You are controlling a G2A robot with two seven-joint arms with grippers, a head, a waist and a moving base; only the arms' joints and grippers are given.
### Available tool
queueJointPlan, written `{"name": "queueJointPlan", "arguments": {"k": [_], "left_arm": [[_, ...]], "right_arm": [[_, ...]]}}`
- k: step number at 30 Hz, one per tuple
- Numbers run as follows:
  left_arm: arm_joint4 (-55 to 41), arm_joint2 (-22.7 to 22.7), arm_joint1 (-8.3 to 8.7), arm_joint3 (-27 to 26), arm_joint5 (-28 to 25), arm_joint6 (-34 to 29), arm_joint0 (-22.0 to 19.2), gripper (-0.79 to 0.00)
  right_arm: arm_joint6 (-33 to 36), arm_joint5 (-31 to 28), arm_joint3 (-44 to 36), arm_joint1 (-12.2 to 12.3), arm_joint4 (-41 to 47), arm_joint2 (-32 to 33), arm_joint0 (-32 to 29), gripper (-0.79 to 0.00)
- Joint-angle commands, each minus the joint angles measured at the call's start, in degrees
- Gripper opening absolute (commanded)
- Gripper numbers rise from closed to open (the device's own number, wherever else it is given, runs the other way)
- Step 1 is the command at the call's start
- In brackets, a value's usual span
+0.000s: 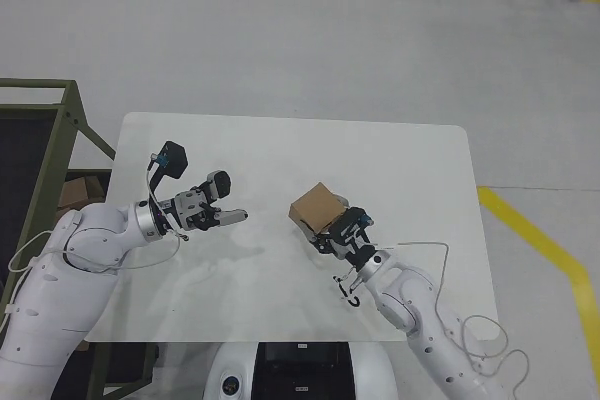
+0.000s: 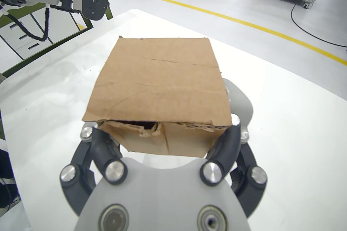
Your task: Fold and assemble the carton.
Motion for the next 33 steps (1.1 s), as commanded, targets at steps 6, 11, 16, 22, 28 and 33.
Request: {"name": "queueJointPlan", "arguments": {"k": [6, 11, 16, 22, 28, 33], "left_arm": [[0.0, 0.0, 0.00, 0.0, 0.0, 0.0, 0.0, 0.000], [0.0, 0.0, 0.00, 0.0, 0.0, 0.0, 0.0, 0.000], [0.0, 0.0, 0.00, 0.0, 0.0, 0.0, 0.0, 0.000], [0.0, 0.0, 0.00, 0.0, 0.0, 0.0, 0.0, 0.000], [0.0, 0.0, 0.00, 0.0, 0.0, 0.0, 0.0, 0.000], [0.0, 0.0, 0.00, 0.0, 0.0, 0.0, 0.0, 0.000]], "right_arm": [[0.0, 0.0, 0.0, 0.0, 0.0, 0.0, 0.0, -0.785], [0.5, 2.5, -0.8, -0.1, -0.9, -0.1, -0.3, -0.785], [1.1, 10.3, 0.0, -1.0, -1.2, -2.4, -1.1, -0.785], [0.9, 19.1, 3.0, -2.5, -1.4, -6.0, -0.7, -0.785], [-0.8, 25.6, 5.7, -4.1, -0.6, -9.0, 0.4, -0.785], [-3.8, 29.9, 8.0, -5.3, 1.2, -10.5, 0.8, -0.785]]}}
